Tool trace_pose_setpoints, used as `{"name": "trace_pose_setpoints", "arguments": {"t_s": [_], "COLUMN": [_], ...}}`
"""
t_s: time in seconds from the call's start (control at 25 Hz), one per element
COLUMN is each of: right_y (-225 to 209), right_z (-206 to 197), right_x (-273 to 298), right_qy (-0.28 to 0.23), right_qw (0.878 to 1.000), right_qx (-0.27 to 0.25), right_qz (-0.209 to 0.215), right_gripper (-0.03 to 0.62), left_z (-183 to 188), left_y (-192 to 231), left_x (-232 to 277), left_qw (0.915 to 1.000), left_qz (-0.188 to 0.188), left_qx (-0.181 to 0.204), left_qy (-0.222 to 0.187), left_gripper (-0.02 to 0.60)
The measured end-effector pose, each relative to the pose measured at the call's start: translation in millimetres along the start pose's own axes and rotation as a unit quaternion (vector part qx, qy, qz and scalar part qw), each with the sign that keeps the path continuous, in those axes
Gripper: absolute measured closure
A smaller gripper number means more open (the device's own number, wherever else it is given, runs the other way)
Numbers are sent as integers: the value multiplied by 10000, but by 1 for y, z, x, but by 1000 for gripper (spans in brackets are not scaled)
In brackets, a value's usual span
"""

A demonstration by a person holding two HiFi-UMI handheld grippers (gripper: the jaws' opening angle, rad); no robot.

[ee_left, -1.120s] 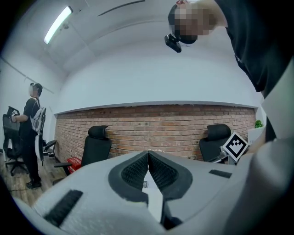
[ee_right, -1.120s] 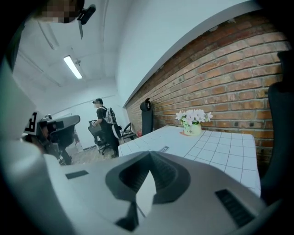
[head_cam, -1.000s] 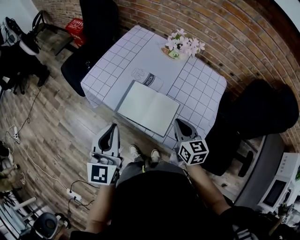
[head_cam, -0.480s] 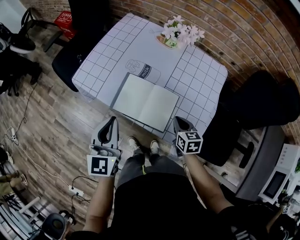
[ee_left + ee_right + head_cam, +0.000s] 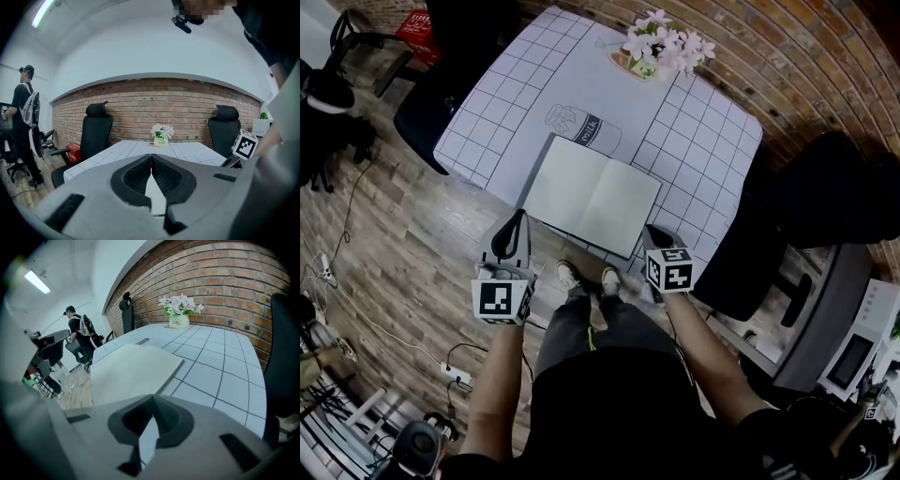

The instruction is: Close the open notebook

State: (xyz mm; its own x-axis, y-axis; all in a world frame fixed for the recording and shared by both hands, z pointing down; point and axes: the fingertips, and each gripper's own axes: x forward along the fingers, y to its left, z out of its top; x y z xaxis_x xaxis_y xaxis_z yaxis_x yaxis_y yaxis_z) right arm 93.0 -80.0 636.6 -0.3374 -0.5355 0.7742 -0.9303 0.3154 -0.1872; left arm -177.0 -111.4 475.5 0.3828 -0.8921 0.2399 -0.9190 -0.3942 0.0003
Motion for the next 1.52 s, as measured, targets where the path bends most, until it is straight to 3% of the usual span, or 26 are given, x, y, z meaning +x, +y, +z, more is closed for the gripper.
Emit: {"name": "trace_pose_setpoints", "arguments": {"t_s": [0.48,0.6,0.72,0.84,1.08,1.32,1.52], "right_y": [-3,-2,-1,-1,-1,0,-1], "right_z": [-5,-6,-6,-6,-6,-6,-6], "right_x": [3,3,3,3,3,3,3], "right_qy": [201,166,120,107,71,34,-12], "right_qw": [9989,9991,9991,9989,9988,9989,9989], "right_qx": [-282,-239,-231,-255,-276,-267,-267], "right_qz": [-315,-317,-342,-367,-390,-391,-390], "right_gripper": [580,580,580,580,580,580,580], "left_z": [-52,-69,-89,-105,-128,-142,-143], "left_y": [28,34,38,39,35,35,34], "left_x": [38,50,65,81,100,108,109], "left_qw": [9983,9957,9904,9815,9659,9589,9605], "left_qz": [-33,-135,-344,-526,-611,-536,-510], "left_qx": [145,195,-81,-350,-593,-645,-682], "left_qy": [570,892,1333,1806,2446,2712,2651], "left_gripper": [555,555,552,422,321,295,295]}}
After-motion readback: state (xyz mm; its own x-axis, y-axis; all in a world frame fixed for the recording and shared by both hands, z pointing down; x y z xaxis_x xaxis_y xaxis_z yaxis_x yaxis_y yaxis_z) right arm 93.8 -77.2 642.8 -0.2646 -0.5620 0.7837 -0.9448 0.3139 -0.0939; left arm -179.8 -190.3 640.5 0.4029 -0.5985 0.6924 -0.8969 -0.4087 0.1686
